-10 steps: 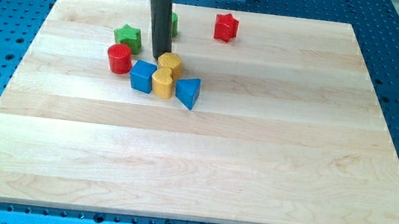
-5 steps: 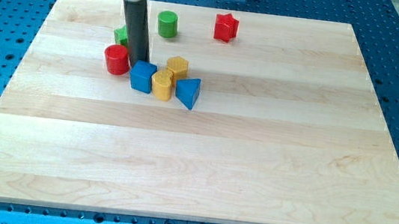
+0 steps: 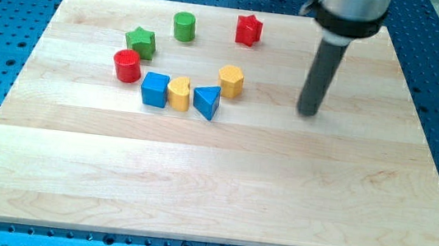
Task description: Slide the hexagon above the triangle
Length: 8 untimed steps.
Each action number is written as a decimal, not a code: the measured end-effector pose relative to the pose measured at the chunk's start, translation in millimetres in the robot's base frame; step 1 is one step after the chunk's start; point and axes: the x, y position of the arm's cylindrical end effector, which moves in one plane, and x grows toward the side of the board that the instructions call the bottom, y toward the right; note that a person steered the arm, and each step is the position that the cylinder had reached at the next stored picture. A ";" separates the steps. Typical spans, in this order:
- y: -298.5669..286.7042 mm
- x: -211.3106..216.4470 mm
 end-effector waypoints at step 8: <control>-53.5 -58.2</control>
